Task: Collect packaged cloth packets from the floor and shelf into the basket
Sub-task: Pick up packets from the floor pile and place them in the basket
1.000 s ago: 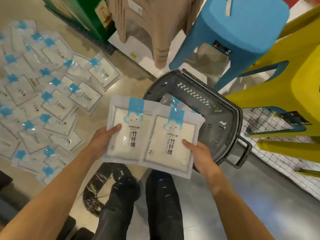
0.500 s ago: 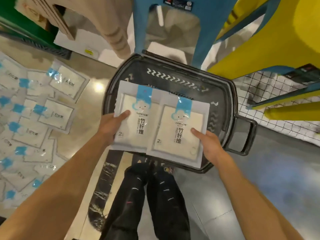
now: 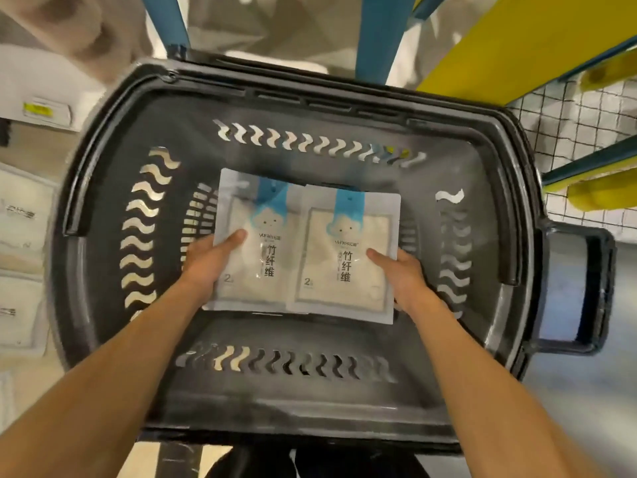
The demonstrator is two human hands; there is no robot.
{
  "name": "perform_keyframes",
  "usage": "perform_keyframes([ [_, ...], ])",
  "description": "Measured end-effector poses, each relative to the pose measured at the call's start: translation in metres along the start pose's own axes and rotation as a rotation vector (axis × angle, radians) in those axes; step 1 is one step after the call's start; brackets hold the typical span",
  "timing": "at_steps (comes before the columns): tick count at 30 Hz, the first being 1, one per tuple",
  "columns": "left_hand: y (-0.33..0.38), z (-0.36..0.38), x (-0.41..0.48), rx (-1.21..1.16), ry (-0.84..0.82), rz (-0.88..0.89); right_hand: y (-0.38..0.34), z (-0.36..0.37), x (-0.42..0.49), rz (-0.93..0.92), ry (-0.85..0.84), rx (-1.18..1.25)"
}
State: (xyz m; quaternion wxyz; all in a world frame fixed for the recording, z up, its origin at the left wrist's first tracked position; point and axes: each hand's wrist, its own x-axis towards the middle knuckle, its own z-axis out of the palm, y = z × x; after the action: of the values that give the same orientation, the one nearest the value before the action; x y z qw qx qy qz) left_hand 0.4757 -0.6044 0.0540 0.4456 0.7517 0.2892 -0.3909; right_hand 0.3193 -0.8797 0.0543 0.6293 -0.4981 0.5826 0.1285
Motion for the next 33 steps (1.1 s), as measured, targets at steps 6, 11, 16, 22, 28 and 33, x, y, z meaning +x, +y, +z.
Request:
perform_keyframes([
  [6, -0.015, 0.006, 0.046, 0.055, 0.083, -0.027, 0.025, 0.018, 0.046, -0.032, 0.120, -0.094],
  [11, -0.034, 0.003, 0.082, 0.203, 0.042, 0.002, 0.032, 0.024, 0.059, -0.105, 0.242, -0.222],
  [16, -0.018, 0.017, 0.073, 0.437, 0.102, -0.020, 0.035, 0.028, 0.066, -0.110, 0.320, -0.334],
  [22, -0.017, 0.019, 0.078, 0.643, 0.107, 0.009, 0.039, 0.035, 0.061, -0.130, 0.350, -0.426],
  [28, -0.020, 0.012, 0.055, 0.567, 0.161, 0.131, 0.034, 0.040, 0.040, -0.165, 0.361, -0.535],
  [33, 0.003, 0.000, 0.009, 0.686, 0.079, 0.154, 0.002, 0.027, -0.006, -0.238, 0.231, -0.927],
])
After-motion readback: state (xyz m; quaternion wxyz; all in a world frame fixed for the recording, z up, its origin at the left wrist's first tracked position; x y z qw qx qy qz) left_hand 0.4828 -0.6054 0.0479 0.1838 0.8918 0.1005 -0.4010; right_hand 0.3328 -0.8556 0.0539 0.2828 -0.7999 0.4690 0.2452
